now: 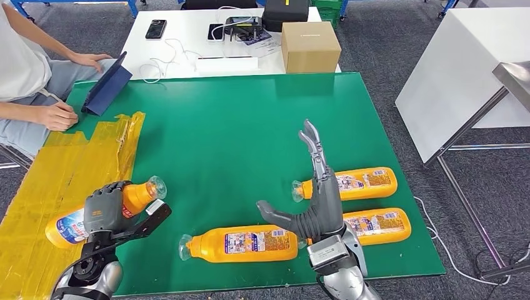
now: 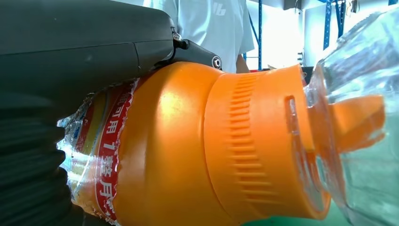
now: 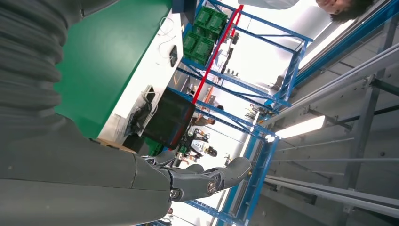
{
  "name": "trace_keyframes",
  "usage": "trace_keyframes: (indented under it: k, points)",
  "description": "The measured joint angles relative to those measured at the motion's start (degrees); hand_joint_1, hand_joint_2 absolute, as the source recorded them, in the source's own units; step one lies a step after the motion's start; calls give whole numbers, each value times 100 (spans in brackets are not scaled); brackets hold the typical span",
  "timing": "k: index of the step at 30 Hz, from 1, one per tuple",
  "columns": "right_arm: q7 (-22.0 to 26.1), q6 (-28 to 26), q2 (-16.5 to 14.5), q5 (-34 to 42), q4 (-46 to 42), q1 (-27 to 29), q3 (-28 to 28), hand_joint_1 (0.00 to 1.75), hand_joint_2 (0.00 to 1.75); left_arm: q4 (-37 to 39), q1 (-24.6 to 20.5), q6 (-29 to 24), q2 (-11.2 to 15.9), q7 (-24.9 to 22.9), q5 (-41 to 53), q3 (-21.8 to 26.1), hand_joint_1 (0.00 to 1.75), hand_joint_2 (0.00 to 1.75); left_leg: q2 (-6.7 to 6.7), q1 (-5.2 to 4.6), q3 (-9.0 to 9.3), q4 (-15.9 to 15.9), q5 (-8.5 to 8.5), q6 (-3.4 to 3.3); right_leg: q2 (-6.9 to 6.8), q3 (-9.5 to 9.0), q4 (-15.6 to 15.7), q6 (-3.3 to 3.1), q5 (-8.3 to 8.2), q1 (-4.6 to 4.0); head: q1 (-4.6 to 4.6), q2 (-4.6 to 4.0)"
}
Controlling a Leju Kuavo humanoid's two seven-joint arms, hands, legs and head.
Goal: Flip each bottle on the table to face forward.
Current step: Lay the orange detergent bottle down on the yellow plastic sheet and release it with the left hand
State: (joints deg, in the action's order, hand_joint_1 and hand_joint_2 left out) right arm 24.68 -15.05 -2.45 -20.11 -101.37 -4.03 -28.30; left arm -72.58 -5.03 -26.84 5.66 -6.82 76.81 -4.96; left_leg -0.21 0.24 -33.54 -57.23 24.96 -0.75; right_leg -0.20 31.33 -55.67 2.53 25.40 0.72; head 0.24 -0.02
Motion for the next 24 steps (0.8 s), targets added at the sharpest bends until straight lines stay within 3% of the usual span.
trace_keyframes:
  k: [3,4,15,24]
  points:
    - [-7,4,0,-3,0,0,0,0,175,21,-8,8,0,-6,27,2,8,175,0,0,0,0,0,0,0,0,0,0,0,0,0,0]
    - [-14,10,-1,-4,0,0,0,0,175,39,-14,19,0,-10,57,5,0,175,0,0,0,0,0,0,0,0,0,0,0,0,0,0]
    - [-55,88,-4,49,0,-2,6,0,175,505,-163,500,7,54,264,-22,0,175,-2,0,0,0,0,0,-1,-2,0,0,0,0,0,0]
    - [-57,108,-3,136,2,-10,73,0,175,795,-293,527,26,192,291,-179,0,175,-7,0,13,2,0,0,-4,-18,0,0,0,0,0,0]
